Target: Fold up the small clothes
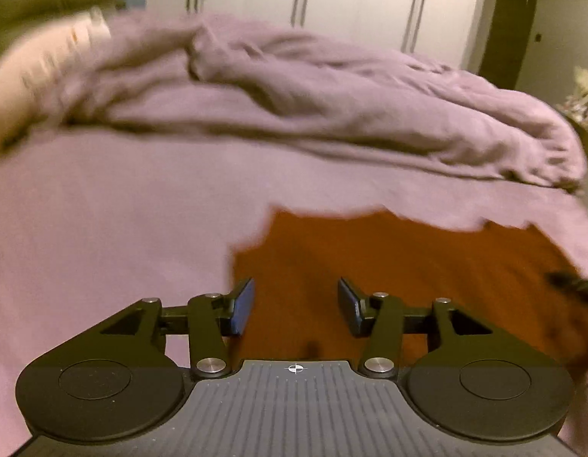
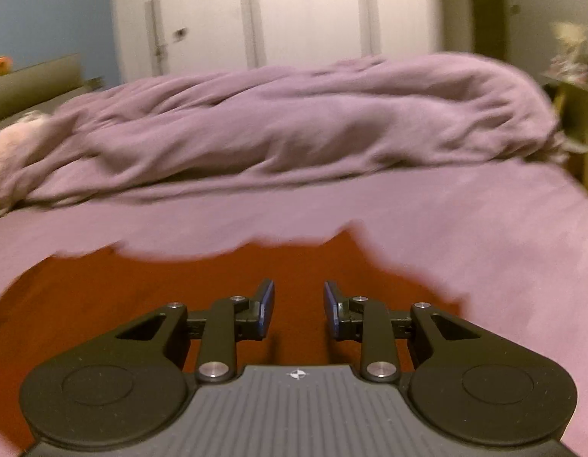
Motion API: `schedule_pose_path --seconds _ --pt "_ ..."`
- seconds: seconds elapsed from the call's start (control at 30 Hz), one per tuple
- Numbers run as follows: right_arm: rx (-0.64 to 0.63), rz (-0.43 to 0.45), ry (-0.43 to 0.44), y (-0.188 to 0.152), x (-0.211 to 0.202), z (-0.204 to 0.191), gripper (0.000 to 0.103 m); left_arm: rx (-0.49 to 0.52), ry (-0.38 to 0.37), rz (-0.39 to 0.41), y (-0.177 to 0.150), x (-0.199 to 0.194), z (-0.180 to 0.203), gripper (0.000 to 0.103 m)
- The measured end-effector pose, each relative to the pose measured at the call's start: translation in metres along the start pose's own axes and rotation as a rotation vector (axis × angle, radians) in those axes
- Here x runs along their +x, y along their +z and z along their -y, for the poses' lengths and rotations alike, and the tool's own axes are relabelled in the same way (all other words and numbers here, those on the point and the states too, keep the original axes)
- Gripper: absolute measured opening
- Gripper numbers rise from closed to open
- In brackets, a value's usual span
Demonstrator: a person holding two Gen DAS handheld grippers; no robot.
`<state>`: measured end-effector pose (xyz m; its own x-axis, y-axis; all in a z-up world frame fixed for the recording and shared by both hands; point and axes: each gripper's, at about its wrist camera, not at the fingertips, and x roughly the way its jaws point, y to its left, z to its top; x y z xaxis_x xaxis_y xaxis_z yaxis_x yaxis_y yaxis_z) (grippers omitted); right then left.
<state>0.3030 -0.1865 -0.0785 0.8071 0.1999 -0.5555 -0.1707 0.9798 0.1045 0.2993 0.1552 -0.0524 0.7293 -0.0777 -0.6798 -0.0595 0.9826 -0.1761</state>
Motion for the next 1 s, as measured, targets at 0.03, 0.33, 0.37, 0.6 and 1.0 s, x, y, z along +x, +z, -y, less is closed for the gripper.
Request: schedule_pose_path --seconds 0.03,0.33,0.37,0.6,1.0 --pt "-0.030 0.003 0.034 -0.009 -0.006 -0.016 0.027 -0.007 -0.041 -0.017 -0.009 0.002 0.005 0.055" --pt "-0.240 0.005 0.013 -0.051 -0.028 -0.035 0.026 0.030 0.028 -0.029 -0.047 0.012 0.006 0.049" --pt "-0.197 0.003 -0.025 -0.049 -0.028 -0.019 0.026 0.017 0.036 -0.037 -0.045 0.009 0.001 0.045" --pt "0.079 -0.007 -0.295 -0.038 -0.054 0.103 0.022 -0.009 0.174 -0.045 -0.031 -0.006 -0.029 0.053" --pt "-0.094 0.040 -0.027 0.021 0.022 -0.011 0.022 0.068 0.070 0.050 0.020 0.060 0.064 0.080"
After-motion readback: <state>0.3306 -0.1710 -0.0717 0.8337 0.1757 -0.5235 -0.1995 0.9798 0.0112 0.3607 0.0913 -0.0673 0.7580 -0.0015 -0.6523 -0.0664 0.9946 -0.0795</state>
